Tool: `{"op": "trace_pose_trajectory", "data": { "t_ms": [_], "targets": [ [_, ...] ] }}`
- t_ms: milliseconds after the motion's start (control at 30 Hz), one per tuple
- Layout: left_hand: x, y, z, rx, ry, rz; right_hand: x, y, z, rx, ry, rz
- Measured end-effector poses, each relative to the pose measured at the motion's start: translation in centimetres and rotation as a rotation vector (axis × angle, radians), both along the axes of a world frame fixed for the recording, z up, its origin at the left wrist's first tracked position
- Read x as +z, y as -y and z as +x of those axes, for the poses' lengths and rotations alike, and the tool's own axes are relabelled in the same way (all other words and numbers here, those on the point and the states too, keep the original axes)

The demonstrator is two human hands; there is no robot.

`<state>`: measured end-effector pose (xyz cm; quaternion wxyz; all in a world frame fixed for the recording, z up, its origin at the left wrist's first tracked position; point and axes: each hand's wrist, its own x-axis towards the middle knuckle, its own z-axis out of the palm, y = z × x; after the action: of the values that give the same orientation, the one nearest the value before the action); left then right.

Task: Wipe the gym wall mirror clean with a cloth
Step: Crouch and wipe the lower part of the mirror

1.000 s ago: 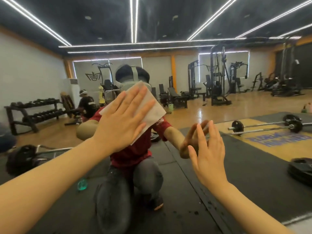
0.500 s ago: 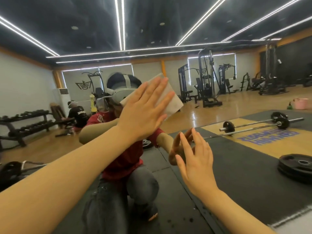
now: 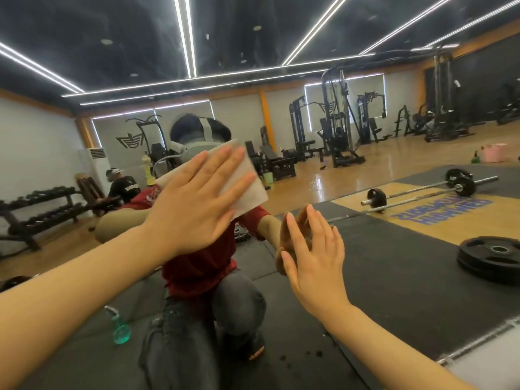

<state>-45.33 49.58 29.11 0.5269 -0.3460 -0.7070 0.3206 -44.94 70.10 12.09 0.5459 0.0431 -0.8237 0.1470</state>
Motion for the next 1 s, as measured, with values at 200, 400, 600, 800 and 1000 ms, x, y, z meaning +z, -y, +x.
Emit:
{"op": "trace_pose_trajectory", "data": {
  "t_ms": [200, 400, 600, 800, 1000],
  "targets": [
    [1.8, -5.0, -1.5, -0.018, -0.038, -0.001, 0.0, -0.8, 0.0, 0.046, -0.015, 0.011],
    [-0.5, 0.0, -0.3, -0.008, -0.02, -0.026, 0.8, -2.9, -0.7, 0.024, 0.02, -0.169],
    [-0.1, -2.3, -0.7, -0.003, -0.005, -0.021, 0.6, -3.1, -1.1, 0.011, 0.009, -0.132],
    [1.8, -9.1, -2.3, -0.025, -0.052, -0.044, 0.7, -3.4, -0.8, 0.019, -0.001, -0.11],
    [2.3, -6.3, -1.6, -0.007, -0.044, 0.029, 0.7, -3.5, -0.8, 0.004, -0.012, -0.093]
  ]
}}
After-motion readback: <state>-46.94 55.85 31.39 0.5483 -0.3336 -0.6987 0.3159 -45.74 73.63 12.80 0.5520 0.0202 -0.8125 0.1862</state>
